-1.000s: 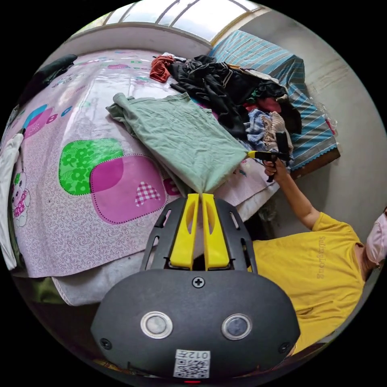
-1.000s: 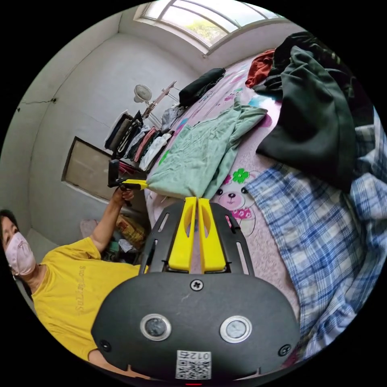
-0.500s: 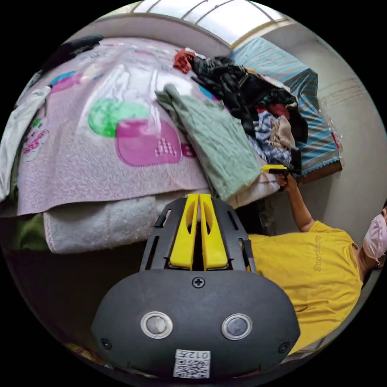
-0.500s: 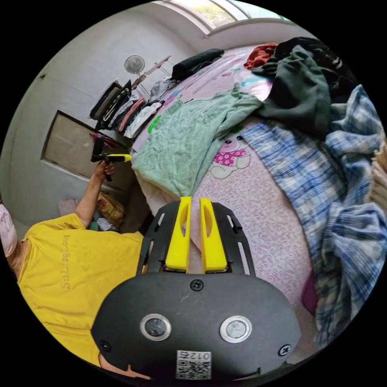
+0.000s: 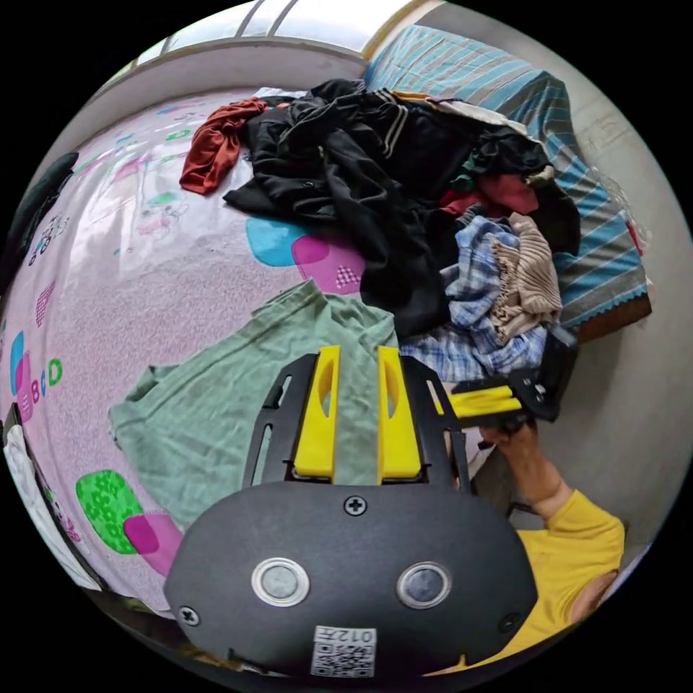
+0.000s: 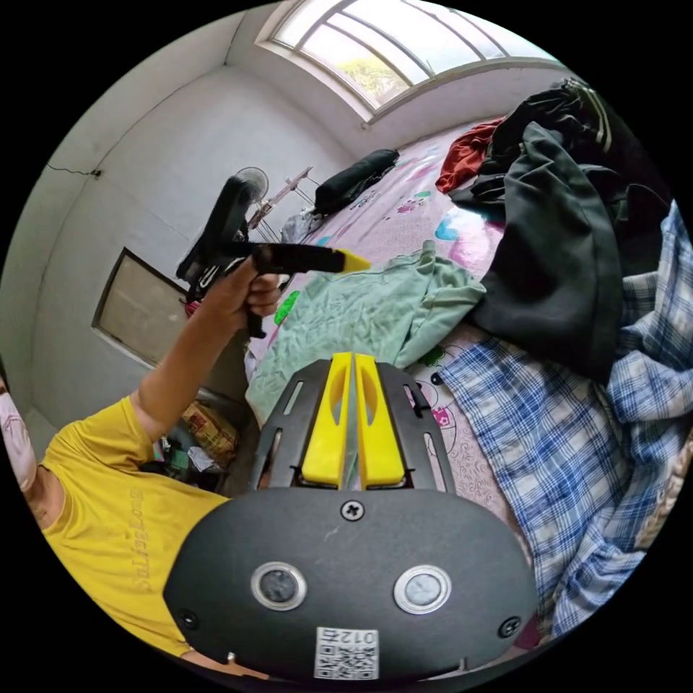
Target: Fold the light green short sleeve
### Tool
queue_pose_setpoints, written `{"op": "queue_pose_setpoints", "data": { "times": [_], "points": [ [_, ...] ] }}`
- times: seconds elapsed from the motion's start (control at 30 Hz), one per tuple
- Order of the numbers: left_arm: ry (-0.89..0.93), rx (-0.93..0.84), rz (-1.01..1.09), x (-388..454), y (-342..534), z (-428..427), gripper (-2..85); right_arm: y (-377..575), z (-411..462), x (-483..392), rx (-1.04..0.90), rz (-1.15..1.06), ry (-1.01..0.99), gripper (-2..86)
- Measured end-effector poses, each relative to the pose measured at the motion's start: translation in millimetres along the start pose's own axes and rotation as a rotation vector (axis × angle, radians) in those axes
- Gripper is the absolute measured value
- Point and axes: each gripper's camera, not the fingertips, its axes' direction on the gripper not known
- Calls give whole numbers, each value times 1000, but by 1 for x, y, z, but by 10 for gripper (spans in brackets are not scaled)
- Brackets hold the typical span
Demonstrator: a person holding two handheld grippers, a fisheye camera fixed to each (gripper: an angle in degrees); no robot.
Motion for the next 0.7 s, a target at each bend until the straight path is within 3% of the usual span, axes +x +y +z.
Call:
{"op": "queue_pose_setpoints", "data": {
  "times": [0.07,0.2,0.27,0.37,0.53,0.7],
  "points": [
    [-41,-41,-6,7,-24,22,43,9,1,9,8,21,10,10],
    [-289,-141,-2,18,-48,56,13,18,2,21,21,41,10,9],
    [-297,-128,19,19,-43,53,6,21,4,25,36,36,3,9],
    [-112,4,44,8,-22,20,1,18,13,23,37,18,34,9],
    [397,271,117,-48,32,-47,1,2,37,9,39,-30,82,12],
    [581,444,78,-107,75,-77,4,-22,84,-5,-33,-77,139,22]
  ]
}}
